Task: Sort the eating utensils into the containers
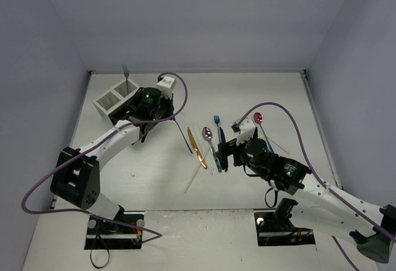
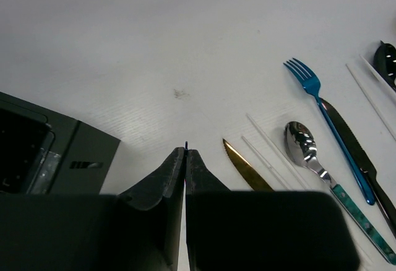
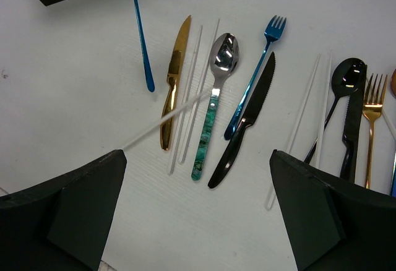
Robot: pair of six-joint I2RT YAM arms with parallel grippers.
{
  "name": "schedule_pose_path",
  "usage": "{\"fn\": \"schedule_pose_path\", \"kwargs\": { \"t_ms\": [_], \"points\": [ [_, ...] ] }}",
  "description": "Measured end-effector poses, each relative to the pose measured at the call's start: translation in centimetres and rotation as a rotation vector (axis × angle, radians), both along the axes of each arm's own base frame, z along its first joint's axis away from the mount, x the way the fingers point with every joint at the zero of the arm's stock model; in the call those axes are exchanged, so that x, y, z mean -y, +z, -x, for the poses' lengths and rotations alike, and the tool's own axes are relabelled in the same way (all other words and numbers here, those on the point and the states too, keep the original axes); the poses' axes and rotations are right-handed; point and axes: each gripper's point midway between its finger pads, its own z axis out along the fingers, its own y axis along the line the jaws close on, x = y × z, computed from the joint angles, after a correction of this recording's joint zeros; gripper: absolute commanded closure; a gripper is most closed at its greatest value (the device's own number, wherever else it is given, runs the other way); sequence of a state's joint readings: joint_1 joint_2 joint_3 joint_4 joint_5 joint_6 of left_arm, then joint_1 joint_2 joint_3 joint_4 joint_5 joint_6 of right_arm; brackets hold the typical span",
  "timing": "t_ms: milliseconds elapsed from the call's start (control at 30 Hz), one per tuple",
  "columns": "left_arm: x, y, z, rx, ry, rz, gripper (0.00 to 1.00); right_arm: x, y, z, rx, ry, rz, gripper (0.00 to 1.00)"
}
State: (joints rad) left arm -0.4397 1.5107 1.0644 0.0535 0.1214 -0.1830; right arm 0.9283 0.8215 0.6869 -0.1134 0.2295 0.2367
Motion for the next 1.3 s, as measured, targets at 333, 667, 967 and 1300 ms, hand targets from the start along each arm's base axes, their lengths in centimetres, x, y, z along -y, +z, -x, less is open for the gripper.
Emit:
{"fn": "schedule_pose_path", "kwargs": {
  "t_ms": [333,667,967,1300],
  "points": [
    [-1.2,8.4,-3.8,0.161,0.079,-0.078,1.0,0.2,0.7,0.2,0.013,0.001,-0.022,0.0],
    [-10.7,27.1,-4.4,0.575,0.364,-0.278,1.0,0.4,0.8,0.3,0.016,0.001,-0.025,0.0],
    [-20.4,27.8,-9.5,0.594,0.597,-0.474,1.0,0.0,0.3,0.4,-0.009,0.01,-0.023,0.0],
    [-20.1,18.4,-15.7,0.449,0.52,-0.648,1.0,-0.2,0.4,0.8,-0.017,0.022,-0.048,0.0]
  ]
}}
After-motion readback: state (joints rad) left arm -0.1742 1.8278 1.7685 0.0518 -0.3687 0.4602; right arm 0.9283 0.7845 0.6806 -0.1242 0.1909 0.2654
